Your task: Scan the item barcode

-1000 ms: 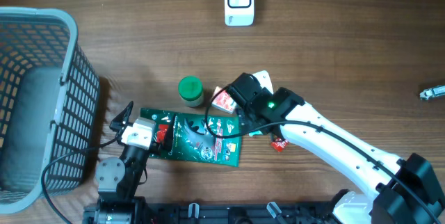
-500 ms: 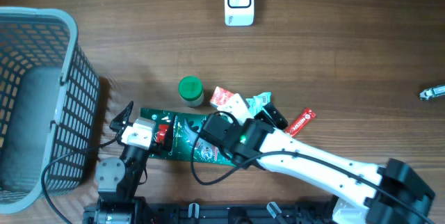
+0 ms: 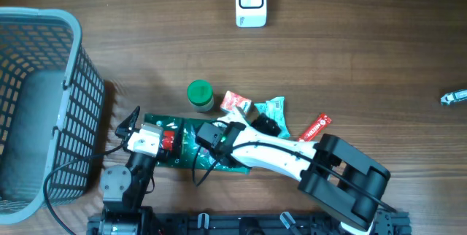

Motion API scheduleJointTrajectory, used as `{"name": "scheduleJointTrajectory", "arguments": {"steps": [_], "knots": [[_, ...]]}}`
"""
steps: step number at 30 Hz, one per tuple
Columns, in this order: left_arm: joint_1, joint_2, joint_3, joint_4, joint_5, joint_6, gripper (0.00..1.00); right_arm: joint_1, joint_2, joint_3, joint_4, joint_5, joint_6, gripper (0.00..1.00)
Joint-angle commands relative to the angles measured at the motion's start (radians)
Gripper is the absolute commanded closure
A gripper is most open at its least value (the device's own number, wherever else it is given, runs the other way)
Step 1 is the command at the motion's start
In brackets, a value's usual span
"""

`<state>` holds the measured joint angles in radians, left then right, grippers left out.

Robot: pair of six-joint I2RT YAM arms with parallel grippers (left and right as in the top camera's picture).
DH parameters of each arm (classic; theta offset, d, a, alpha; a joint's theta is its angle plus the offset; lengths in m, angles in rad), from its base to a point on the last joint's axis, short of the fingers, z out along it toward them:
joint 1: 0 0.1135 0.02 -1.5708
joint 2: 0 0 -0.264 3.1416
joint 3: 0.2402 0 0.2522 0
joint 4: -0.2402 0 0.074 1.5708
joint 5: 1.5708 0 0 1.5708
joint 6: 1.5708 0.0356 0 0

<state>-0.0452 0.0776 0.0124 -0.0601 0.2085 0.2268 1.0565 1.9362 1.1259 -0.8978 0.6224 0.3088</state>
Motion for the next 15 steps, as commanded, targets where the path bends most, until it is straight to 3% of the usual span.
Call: {"name": "scheduleJointTrajectory", "arguments": {"steps": [1, 6, 10, 12, 15], "knots": [[-0.005, -0.005, -0.002, -0.005, 0.016, -0.006, 0.0, -0.012, 0.116, -0.042, 0.098, -0.269, -0.042, 0.23], [-0.005, -0.005, -0.002, -0.005, 0.016, -0.006, 0.0, -0.115, 0.12, -0.089, 0.192, -0.406, -0.035, 0.26], [-0.005, -0.005, -0.002, -0.005, 0.016, -0.006, 0.0, -0.158, 0.119, -0.086, 0.119, -0.349, 0.04, 0.27], [-0.005, -0.005, -0.002, -0.005, 0.016, -0.006, 0.0, -0.157, 0.119, -0.058, 0.059, -0.293, 0.093, 0.32], [-0.005, -0.005, -0.002, -0.005, 0.016, -0.006, 0.0, -0.158, 0.119, -0.03, 0.017, -0.336, 0.108, 0.34]]}}
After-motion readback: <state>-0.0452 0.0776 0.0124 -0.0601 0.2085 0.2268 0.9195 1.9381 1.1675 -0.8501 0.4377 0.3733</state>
